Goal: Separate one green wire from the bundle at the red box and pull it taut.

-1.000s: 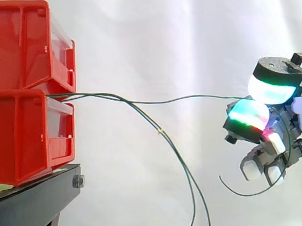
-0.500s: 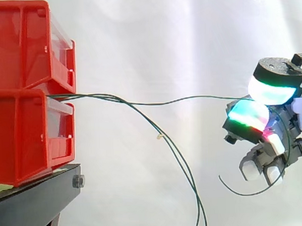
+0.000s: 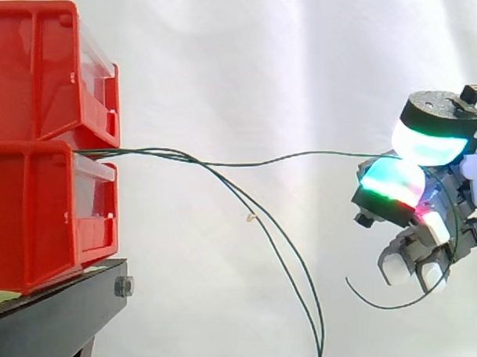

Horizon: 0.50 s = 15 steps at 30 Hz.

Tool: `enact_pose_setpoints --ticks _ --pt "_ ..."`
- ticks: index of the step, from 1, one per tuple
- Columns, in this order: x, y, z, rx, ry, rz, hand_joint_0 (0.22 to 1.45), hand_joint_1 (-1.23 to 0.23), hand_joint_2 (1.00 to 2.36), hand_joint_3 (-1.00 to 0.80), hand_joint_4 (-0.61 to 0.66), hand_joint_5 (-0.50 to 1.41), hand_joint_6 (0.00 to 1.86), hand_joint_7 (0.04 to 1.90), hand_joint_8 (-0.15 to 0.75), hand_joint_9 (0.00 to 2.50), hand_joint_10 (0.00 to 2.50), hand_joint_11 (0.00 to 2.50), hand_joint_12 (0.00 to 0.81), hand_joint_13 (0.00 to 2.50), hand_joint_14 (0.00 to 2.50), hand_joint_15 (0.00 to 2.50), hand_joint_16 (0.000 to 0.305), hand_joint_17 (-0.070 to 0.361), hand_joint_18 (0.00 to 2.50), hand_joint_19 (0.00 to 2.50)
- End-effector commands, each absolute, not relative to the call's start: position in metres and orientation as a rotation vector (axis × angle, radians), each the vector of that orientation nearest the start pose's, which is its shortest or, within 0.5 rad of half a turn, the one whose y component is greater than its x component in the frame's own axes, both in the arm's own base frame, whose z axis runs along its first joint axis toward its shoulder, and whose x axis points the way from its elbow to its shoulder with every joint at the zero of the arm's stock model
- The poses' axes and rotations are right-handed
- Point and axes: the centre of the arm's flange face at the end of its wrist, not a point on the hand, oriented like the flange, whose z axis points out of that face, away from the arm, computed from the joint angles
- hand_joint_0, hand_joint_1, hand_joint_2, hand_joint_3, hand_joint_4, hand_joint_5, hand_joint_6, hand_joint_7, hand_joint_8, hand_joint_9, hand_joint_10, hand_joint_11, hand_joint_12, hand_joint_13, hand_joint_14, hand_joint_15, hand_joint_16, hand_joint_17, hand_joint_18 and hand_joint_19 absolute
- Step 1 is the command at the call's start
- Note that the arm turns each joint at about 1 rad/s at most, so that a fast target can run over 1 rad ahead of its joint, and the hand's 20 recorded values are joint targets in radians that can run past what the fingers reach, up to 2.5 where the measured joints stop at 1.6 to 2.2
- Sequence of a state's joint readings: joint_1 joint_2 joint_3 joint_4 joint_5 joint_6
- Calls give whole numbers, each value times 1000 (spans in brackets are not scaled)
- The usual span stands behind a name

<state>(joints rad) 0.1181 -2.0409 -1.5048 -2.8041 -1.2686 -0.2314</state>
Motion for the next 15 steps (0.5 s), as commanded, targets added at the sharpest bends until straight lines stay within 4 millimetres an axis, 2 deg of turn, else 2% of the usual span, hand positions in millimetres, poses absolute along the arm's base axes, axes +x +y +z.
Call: enact_pose_setpoints --ticks 1,15 --pt "656 -86 281 1167 1246 861 585 -780 1025 -86 -14 -94 874 1172 254 1031 19 490 358 735 17 415 52 117 701 606" --pt "656 -86 282 1166 1246 861 588 -789 1024 -78 -20 -89 876 1140 271 1105 20 510 371 785 19 427 55 124 747 593"
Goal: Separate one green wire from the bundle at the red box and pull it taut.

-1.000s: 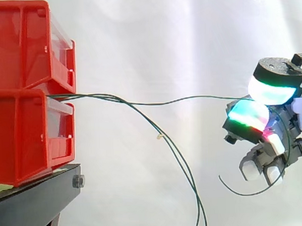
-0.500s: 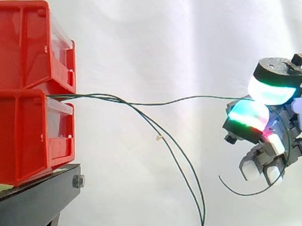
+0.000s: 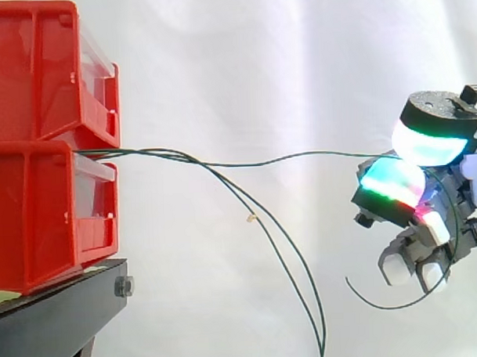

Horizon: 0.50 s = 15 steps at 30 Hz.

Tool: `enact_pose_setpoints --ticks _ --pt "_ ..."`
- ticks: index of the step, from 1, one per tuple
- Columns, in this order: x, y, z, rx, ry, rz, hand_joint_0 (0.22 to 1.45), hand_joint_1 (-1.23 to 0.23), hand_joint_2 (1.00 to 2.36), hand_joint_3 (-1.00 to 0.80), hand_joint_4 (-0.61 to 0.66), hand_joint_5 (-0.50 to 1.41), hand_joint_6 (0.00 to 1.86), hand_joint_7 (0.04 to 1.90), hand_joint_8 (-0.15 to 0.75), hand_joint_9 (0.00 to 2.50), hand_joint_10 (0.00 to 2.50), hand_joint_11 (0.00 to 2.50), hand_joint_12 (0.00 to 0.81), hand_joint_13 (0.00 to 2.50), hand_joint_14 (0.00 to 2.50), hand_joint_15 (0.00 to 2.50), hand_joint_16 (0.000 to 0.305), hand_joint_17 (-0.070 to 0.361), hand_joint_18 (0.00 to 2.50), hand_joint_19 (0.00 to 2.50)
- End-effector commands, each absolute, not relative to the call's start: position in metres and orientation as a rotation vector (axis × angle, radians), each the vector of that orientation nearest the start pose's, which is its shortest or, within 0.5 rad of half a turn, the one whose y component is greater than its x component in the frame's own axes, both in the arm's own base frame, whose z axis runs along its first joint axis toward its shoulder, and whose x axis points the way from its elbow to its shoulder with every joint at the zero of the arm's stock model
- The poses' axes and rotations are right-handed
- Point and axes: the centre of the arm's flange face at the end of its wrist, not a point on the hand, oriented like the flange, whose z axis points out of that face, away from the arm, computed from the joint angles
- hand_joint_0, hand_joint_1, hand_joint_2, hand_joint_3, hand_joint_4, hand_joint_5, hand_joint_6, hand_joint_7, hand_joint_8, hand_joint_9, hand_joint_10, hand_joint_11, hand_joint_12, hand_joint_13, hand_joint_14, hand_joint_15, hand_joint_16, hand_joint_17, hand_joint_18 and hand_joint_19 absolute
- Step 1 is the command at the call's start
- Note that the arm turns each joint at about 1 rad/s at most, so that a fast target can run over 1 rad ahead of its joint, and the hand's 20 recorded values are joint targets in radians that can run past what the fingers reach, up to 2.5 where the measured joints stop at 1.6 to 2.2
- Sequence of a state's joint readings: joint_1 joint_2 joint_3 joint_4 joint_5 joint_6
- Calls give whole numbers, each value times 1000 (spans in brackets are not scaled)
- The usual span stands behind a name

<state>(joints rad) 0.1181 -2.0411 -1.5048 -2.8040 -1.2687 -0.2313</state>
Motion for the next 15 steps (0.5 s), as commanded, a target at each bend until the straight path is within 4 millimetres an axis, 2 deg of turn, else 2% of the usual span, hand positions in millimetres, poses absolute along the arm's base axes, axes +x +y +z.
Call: enact_pose_setpoints --ticks 1,15 --pt "656 -86 282 1166 1246 861 589 -789 1023 -82 -21 -89 876 1140 274 1107 22 519 372 786 19 433 55 124 749 594" --pt "656 -86 282 1167 1245 862 587 -788 1023 -83 -12 -88 877 1114 277 1128 22 525 377 762 17 420 56 125 733 574"
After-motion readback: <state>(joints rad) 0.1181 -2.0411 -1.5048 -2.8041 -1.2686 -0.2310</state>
